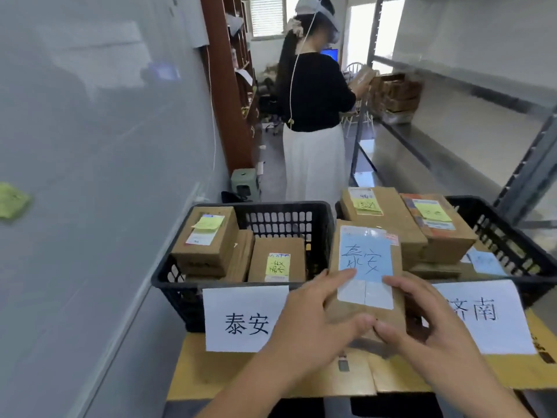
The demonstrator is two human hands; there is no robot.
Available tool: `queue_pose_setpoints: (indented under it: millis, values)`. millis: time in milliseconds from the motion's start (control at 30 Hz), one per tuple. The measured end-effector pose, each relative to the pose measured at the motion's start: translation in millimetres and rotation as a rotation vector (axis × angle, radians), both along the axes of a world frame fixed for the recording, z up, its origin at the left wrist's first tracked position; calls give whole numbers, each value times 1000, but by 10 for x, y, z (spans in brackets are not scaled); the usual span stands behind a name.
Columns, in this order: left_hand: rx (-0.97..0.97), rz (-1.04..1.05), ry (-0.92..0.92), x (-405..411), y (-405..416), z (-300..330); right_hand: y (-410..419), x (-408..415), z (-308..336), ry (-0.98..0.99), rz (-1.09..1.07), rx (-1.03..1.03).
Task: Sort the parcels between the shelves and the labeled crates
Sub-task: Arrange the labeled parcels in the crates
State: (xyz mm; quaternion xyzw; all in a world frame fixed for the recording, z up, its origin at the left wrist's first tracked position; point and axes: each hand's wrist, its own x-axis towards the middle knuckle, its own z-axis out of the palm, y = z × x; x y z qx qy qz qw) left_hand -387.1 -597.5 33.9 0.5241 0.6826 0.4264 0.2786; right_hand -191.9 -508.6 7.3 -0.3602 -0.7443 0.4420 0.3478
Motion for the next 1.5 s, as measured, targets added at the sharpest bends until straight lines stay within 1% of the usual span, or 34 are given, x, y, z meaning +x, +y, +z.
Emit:
queue_pose_setpoints:
  millis: [100, 267, 400, 500, 633, 733, 900, 1033, 1133, 1333, 1400, 1500]
  values:
    - [19, 90, -23, -452, -105, 6, 39, -522, 44, -25, 75, 11]
    - [36, 191, -138, -939, -90, -45, 184, -1129, 116, -95, 157, 1]
    - [35, 316, -200, -1314, 13, -134, 419, -1524, 112, -75, 225, 10]
    - [6, 408, -259, -1586, 103, -235, 606, -1829, 115, -45, 287, -49]
    - [-6, 476, -207, -1772, 325, -389, 894, -2185, -42, -87, 369, -97]
    - [-73, 488, -107, -1838, 620, -519, 1213, -2387, -306, -182, 352, -103]
    - [-229, 425, 43, -2017, 1206, -775, 1753, -2671, -690, -348, 374, -193]
    - [-352, 334, 188, -2272, 1540, -1006, 2087, -2889, -896, -503, 460, -181]
    - [-435, 235, 196, -2455, 1673, -1147, 2208, -3022, -1011, -584, 514, -178]
    - [-514, 100, 260, -2702, 1899, -1449, 2268, -3198, -1245, -628, 504, -181]
    - [-503, 67, 267, -2736, 1931, -1502, 2269, -3197, -1277, -598, 460, -211]
    - [-516, 29, 340, -2726, 1932, -1524, 2232, -3134, -1238, -566, 376, -216]
